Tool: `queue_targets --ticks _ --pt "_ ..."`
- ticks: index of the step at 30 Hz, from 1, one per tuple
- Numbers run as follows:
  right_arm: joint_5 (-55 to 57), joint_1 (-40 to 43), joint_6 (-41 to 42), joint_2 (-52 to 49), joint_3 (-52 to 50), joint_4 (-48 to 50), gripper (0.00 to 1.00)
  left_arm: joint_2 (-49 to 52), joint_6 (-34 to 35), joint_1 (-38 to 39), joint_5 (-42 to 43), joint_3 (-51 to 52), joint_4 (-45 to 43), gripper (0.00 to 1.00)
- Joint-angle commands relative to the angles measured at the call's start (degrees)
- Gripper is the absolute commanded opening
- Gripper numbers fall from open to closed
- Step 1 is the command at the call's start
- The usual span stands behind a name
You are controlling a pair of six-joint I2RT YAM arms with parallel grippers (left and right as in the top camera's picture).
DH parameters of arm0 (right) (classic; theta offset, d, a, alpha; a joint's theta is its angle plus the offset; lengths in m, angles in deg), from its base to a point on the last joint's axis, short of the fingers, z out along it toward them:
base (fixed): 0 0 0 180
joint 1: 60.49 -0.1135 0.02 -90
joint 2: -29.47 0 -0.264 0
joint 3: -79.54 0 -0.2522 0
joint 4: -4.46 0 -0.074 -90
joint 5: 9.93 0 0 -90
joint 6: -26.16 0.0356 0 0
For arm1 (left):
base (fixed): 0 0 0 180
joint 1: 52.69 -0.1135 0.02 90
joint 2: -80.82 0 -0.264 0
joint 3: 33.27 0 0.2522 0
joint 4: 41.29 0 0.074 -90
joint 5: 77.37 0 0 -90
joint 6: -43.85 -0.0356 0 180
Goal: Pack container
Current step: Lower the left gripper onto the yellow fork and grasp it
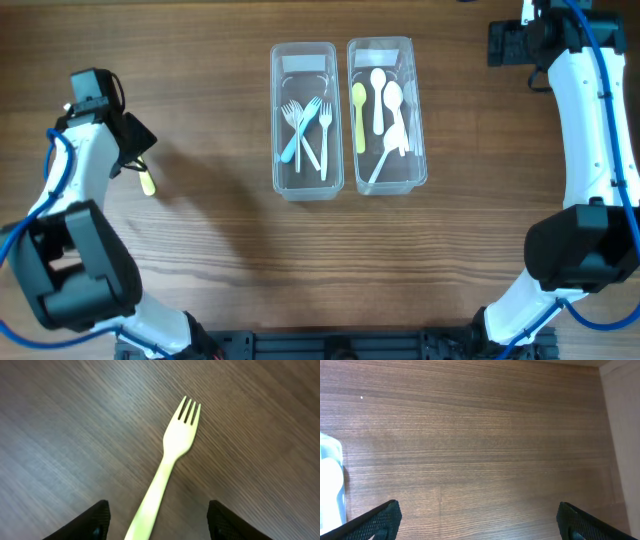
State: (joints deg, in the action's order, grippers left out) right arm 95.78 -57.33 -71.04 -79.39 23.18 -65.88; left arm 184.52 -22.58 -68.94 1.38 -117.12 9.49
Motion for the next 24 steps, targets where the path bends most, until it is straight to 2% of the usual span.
queue_targets --ticks 1,14,15,16,17,18,24 --pt "1.0 -0.1 -0.3 -0.3 0.7 0.2 1.00 4.9 1.1 -0.2 1.0 0.9 -3.4 0.71" --pt "1.0 -0.1 -0.3 -0.3 0.7 0.2 1.00 12.7 -1.4 -0.2 3.2 0.9 -11.0 0.69" --pt "1.0 -0.1 -0.3 -0.3 0.7 0.2 1.00 12.9 -1.6 -0.2 3.2 0.9 -11.0 0.65" --pt "1.0 -0.1 -0.3 -0.3 0.7 0.2 1.00 13.1 -1.9 -0.2 3.2 0.9 -11.0 0.56" --pt "1.0 -0.1 -0.3 -0.3 0.7 0.2 1.00 13.2 -2.3 -0.2 3.2 0.9 -10.9 0.43" --pt "1.0 -0.1 -0.3 -0.3 0.7 0.2 1.00 13.2 -2.4 -0.2 3.2 0.9 -10.9 0.24" --pt "1.0 -0.1 -0.3 -0.3 0.7 0.2 1.00 13.2 -2.4 -0.2 3.3 0.9 -10.3 0.18"
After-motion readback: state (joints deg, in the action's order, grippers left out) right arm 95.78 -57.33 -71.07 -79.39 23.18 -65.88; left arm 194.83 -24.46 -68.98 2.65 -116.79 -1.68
